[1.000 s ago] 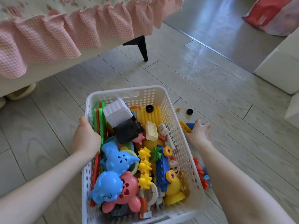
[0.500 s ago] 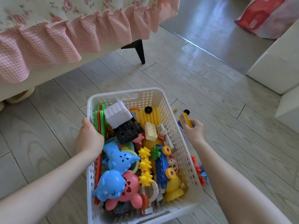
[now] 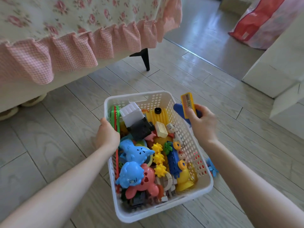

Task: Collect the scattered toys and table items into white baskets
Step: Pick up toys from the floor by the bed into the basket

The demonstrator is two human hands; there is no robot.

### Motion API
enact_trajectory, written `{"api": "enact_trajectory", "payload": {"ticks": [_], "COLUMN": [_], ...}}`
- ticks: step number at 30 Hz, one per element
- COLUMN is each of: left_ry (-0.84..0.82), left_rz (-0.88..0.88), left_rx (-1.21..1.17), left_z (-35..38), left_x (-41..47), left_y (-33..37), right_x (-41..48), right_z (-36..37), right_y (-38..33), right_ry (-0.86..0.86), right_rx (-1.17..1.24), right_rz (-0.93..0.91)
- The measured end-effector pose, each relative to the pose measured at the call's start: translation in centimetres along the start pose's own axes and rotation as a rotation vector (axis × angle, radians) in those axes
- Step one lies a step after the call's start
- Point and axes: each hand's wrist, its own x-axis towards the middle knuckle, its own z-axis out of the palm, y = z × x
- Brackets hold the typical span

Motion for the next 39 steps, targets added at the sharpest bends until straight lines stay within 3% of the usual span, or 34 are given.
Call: {"api": "enact_trajectory", "payload": {"ticks": [4, 8, 22, 27, 32, 39], "left_ry": [-0.010, 0.002, 0.009, 0.015, 0.024, 0.027], "left_rz": [0.004, 0.004, 0.024, 0.035, 0.037, 0.050], "left_rx": [-0.027, -0.021, -0.041, -0.066, -0.064, -0.065], "left_z": [-0.1, 0.0, 0.0, 0.3, 0.5, 0.7], "left_x": [0.0, 0.1, 0.0, 0.2, 0.3, 0.5], "left_y": [-0.3, -0.4, -0.5, -0.7, -0.8, -0.9], "right_x": [-3.2, -5.1, -4.9, -1.4, 3.7, 7.0], "right_z": [2.1, 2.8, 2.6, 4.2, 7.2, 11.0], "right_y": [-0.8, -0.1, -0.5, -1.1, -2.2, -1.4], "right_ry": [-0.210, -0.280, -0.293, -0.241, -0.298, -0.526], "right_rx": [0.120, 0.142, 0.363, 0.144, -0.077, -0.395], "right_rz": [0.259, 0.408, 0.432, 0.235, 0.041, -0.001]}}
